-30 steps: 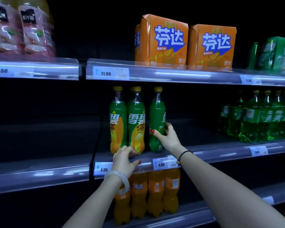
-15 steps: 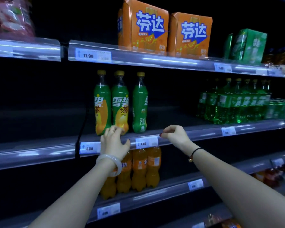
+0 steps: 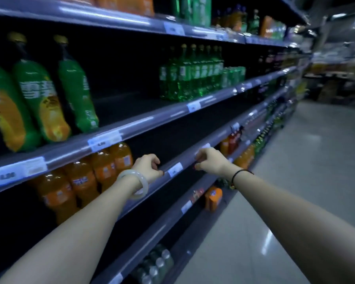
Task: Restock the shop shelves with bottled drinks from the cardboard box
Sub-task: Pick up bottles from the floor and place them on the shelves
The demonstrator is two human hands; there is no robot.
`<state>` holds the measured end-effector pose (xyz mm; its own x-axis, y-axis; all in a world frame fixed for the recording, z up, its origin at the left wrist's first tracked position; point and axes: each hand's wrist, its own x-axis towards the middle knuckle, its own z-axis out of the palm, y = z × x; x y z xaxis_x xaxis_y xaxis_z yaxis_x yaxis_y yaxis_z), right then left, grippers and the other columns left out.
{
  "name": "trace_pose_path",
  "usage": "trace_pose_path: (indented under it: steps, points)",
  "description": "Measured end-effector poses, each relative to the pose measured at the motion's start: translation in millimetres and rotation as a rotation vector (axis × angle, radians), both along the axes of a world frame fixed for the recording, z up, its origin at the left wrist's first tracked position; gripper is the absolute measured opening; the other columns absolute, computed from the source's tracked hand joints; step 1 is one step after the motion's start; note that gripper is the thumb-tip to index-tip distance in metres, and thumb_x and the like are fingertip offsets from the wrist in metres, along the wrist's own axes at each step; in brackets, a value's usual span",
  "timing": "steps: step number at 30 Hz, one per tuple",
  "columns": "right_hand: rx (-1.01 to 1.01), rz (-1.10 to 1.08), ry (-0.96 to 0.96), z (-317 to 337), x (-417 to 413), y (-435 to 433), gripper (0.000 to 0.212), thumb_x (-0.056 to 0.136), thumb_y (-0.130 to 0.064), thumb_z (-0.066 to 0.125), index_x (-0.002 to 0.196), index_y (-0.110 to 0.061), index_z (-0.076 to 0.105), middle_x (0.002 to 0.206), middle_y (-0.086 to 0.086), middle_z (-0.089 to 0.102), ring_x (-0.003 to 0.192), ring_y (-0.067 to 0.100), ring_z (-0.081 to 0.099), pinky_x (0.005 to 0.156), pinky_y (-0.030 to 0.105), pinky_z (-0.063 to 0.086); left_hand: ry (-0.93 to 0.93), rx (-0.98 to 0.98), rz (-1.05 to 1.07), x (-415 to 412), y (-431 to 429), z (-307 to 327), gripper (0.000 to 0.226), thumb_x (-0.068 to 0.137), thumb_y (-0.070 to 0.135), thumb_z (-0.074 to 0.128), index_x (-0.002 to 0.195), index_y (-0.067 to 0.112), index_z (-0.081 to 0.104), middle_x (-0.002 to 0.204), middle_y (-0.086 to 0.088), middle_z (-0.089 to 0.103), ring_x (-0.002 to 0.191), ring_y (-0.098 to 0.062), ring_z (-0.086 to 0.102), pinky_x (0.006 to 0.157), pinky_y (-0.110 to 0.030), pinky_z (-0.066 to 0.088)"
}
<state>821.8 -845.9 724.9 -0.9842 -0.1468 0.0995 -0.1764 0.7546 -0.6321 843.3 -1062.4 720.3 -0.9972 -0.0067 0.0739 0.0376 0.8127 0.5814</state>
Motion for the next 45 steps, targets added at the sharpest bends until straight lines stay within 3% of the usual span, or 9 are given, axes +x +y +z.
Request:
trace_pose_path:
  steps: [4, 9, 14, 20, 25, 29, 32, 40, 45]
  points:
    - [0.015, -0.155, -0.044, -25, 48, 59, 0.027, 0.076, -0.013, 0.071, 0.100, -0.002, 0.065, 0.096, 0.010, 0.065, 0.090, 0.024, 0.061, 0.077, 0.032, 0.049, -0.038, 0.024, -0.178, 2, 67, -23, 0.029, 0.074, 0.016, 0.073, 0.101, 0.015, 0.063, 0.087, 0.000, 0.063, 0.082, -0.017, 0.059, 0.074, -0.024, 0.042]
    - [-0.030, -0.419, -0.131, -59, 108, 154, 0.028, 0.078, -0.012, 0.072, 0.102, 0.001, 0.065, 0.090, 0.008, 0.059, 0.083, 0.019, 0.054, 0.068, 0.027, 0.042, -0.123, 0.069, -0.419, 19, 167, -60, 0.027, 0.075, 0.013, 0.071, 0.100, 0.012, 0.063, 0.091, -0.004, 0.064, 0.086, -0.022, 0.060, 0.081, -0.031, 0.050]
    - [-0.067, -0.632, -0.172, -78, 161, 241, 0.031, 0.079, -0.015, 0.073, 0.106, -0.003, 0.065, 0.094, 0.005, 0.059, 0.087, 0.017, 0.054, 0.072, 0.022, 0.038, -0.204, 0.085, -0.619, 37, 267, -80, 0.026, 0.077, 0.014, 0.071, 0.101, 0.012, 0.061, 0.088, -0.002, 0.059, 0.080, -0.021, 0.058, 0.067, -0.027, 0.046]
    - [-0.072, -0.869, -0.203, -98, 221, 344, 0.031, 0.079, -0.018, 0.072, 0.106, -0.006, 0.065, 0.105, 0.010, 0.066, 0.089, 0.018, 0.055, 0.072, 0.024, 0.039, -0.268, 0.075, -0.819, 52, 395, -102, 0.031, 0.078, 0.015, 0.071, 0.107, 0.011, 0.061, 0.094, -0.005, 0.061, 0.089, -0.022, 0.060, 0.079, -0.031, 0.049]
    - [-0.101, -1.032, -0.227, -117, 262, 424, 0.035, 0.079, -0.017, 0.071, 0.111, -0.004, 0.064, 0.107, 0.011, 0.065, 0.089, 0.019, 0.057, 0.073, 0.024, 0.041, -0.313, 0.070, -0.950, 72, 500, -123, 0.034, 0.077, 0.014, 0.070, 0.109, 0.010, 0.061, 0.095, -0.004, 0.059, 0.083, -0.020, 0.058, 0.073, -0.027, 0.044]
    - [-0.146, -1.145, -0.239, -139, 293, 470, 0.037, 0.079, -0.018, 0.071, 0.113, -0.006, 0.063, 0.109, 0.008, 0.063, 0.100, 0.022, 0.060, 0.082, 0.030, 0.048, -0.356, 0.041, -1.048, 89, 572, -146, 0.034, 0.079, 0.014, 0.069, 0.111, 0.009, 0.060, 0.097, -0.005, 0.059, 0.087, -0.021, 0.059, 0.077, -0.027, 0.046]
    - [-0.196, -1.228, -0.288, -164, 321, 497, 0.034, 0.078, -0.019, 0.072, 0.109, -0.007, 0.064, 0.106, 0.007, 0.064, 0.097, 0.021, 0.061, 0.080, 0.030, 0.048, -0.394, -0.039, -1.155, 104, 620, -168, 0.034, 0.079, 0.018, 0.069, 0.111, 0.011, 0.060, 0.101, -0.007, 0.062, 0.090, -0.022, 0.060, 0.076, -0.027, 0.045]
    - [-0.332, -1.457, -0.530, -278, 389, 534, 0.016, 0.080, -0.022, 0.071, 0.086, -0.014, 0.058, 0.087, 0.005, 0.058, 0.088, 0.025, 0.057, 0.068, 0.032, 0.044, -0.504, -0.297, -1.415, 148, 715, -282, 0.036, 0.075, 0.019, 0.074, 0.107, 0.010, 0.061, 0.102, -0.009, 0.066, 0.093, -0.024, 0.062, 0.087, -0.034, 0.051]
    - [-0.459, -1.687, -0.610, -389, 425, 526, 0.030, 0.082, -0.022, 0.070, 0.105, -0.008, 0.059, 0.105, 0.011, 0.061, 0.096, 0.026, 0.059, 0.081, 0.037, 0.049, -0.589, -0.414, -1.537, 172, 746, -392, 0.039, 0.073, 0.017, 0.076, 0.107, 0.008, 0.062, 0.104, -0.011, 0.065, 0.083, -0.019, 0.055, 0.077, -0.027, 0.047]
